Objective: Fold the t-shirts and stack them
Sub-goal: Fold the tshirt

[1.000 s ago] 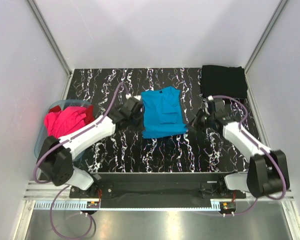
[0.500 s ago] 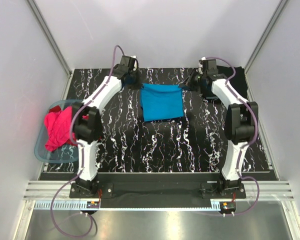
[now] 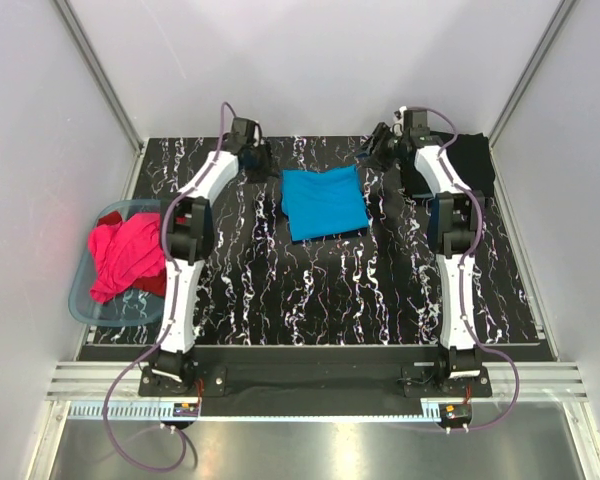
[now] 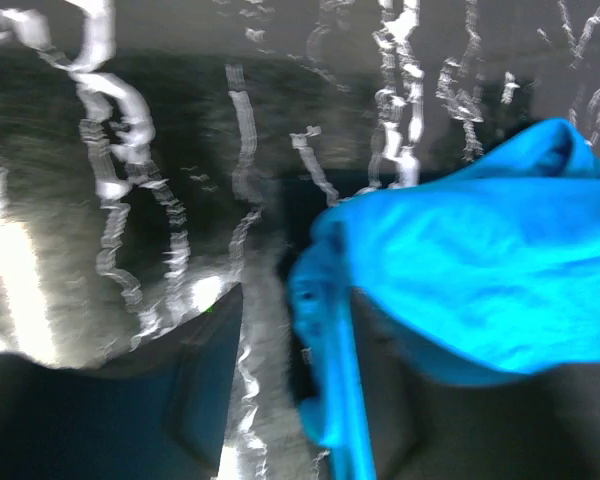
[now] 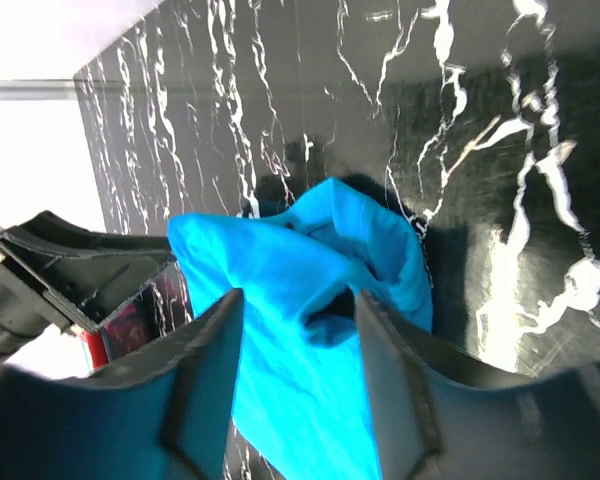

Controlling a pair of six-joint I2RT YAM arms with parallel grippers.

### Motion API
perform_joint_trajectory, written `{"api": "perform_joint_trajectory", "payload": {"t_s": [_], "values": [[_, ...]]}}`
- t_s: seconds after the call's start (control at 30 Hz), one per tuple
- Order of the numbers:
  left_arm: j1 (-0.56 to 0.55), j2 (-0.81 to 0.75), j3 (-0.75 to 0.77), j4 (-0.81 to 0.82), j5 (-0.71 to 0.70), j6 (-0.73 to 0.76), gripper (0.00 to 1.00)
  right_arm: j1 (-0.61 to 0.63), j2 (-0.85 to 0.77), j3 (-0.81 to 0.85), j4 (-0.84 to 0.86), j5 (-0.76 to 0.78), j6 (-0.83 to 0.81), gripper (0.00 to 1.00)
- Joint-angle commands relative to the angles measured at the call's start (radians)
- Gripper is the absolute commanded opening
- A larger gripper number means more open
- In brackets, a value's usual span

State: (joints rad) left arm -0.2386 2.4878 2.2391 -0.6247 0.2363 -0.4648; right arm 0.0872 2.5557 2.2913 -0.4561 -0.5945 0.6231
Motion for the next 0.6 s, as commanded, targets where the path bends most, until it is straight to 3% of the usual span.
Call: {"api": "perform_joint_trajectory", "payload": {"t_s": [0.0,0.13,0.23,0.57], "values": [[0.018,-0.168,-0.103,0.056,-0.041,0.046,0.54,-0.024,-0.067,0.073,-0.059,-0.024,-0.068,0.6],[0.016,-0.296,-0.367,0.135,-0.011,0.039,0.54,-0.026,-0.187,-0.093,-0.067,-0.001,-0.16,0.64],[0.015,-0.316,-0.464,0.183,0.064,0.014,0.52,-0.026,-0.265,-0.232,-0.061,-0.022,-0.204,0.64],[0.002,-0.238,-0.478,0.289,0.162,0.006,0.5,-0.026,-0.35,-0.536,0.006,-0.14,-0.319,0.63]]}}
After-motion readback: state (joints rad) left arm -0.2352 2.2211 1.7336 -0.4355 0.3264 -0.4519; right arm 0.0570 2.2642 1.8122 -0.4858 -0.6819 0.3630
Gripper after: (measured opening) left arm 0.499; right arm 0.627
